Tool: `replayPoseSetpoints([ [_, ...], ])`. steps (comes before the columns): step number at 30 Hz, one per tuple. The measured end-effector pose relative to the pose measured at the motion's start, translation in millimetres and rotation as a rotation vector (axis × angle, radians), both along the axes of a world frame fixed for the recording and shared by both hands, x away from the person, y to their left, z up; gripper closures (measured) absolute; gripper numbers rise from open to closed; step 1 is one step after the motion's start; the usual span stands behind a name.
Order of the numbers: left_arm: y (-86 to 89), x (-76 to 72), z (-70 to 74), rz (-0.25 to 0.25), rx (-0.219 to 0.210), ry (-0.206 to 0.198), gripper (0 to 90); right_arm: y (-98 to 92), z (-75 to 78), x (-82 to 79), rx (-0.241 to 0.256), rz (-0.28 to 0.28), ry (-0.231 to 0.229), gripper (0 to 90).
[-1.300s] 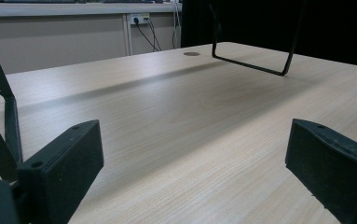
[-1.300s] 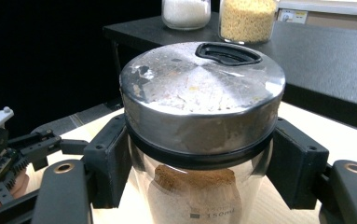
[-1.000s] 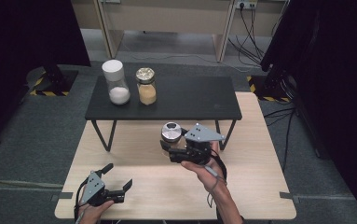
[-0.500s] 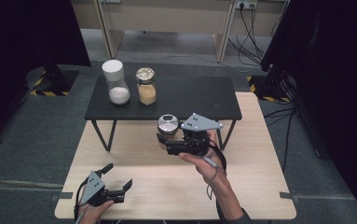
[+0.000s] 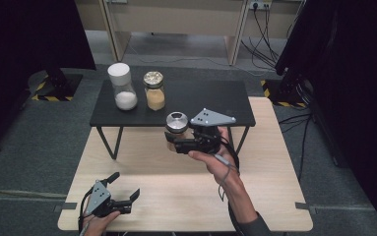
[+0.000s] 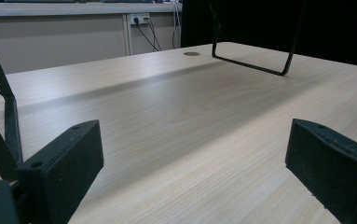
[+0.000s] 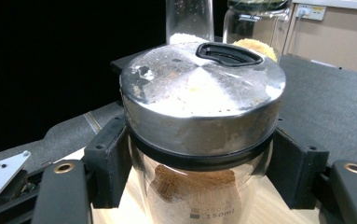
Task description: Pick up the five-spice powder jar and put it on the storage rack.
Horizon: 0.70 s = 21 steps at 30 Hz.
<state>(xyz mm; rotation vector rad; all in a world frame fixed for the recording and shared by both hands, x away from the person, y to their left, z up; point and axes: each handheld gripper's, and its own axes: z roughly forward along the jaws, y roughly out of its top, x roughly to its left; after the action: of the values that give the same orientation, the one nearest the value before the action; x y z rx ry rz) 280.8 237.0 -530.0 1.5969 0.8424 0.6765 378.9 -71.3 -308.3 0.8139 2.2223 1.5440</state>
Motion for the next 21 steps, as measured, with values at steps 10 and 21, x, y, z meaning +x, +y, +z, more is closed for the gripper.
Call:
replayPoseSetpoints([
  [10, 0.0, 0.0, 0.1, 0.000, 0.000, 0.001, 3.8, 4.6, 18.0, 14.9, -0.014, -0.036, -0.003, 31.0],
  [21, 0.1, 0.0, 0.0, 0.000, 0.000, 0.001, 3.8, 7.9, 30.2, 37.4, -0.021, -0.098, -0.010, 31.0],
])
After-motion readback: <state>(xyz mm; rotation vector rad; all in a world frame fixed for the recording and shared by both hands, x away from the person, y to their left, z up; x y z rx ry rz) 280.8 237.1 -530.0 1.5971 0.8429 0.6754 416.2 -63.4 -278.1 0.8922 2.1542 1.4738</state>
